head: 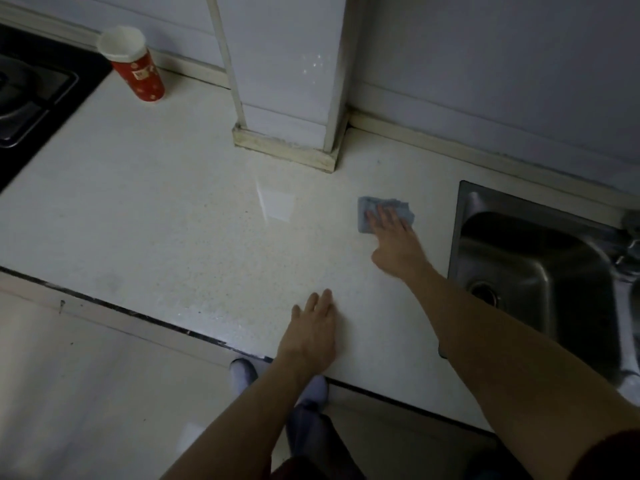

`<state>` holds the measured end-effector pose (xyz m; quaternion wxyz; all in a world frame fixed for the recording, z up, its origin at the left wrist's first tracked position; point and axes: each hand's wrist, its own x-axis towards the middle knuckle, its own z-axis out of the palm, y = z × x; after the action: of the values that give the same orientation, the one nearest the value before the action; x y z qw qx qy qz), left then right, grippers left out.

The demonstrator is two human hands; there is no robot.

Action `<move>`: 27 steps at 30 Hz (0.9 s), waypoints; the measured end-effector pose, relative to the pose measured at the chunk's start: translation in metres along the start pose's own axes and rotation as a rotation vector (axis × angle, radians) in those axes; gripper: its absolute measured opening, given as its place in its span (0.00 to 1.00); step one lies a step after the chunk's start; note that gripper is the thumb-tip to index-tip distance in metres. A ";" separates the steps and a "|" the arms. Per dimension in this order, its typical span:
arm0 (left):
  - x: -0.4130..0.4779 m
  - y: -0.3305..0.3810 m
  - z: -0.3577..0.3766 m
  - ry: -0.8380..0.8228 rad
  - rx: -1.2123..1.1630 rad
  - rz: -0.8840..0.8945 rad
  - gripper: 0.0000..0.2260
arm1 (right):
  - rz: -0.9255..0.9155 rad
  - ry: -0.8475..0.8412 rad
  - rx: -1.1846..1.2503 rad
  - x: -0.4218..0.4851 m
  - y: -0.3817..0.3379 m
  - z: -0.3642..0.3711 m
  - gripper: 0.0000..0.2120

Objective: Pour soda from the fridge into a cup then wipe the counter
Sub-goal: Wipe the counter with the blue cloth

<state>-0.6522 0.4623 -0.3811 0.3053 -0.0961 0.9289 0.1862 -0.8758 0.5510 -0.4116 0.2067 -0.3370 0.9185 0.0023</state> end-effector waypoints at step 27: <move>-0.071 -0.072 0.027 0.056 0.112 0.096 0.26 | -0.134 0.032 0.024 -0.073 -0.141 0.066 0.41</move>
<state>-0.5604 0.4121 -0.3788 0.2748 -0.0395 0.9496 0.1457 -0.7134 0.4967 -0.4248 0.1957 -0.3951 0.8971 -0.0278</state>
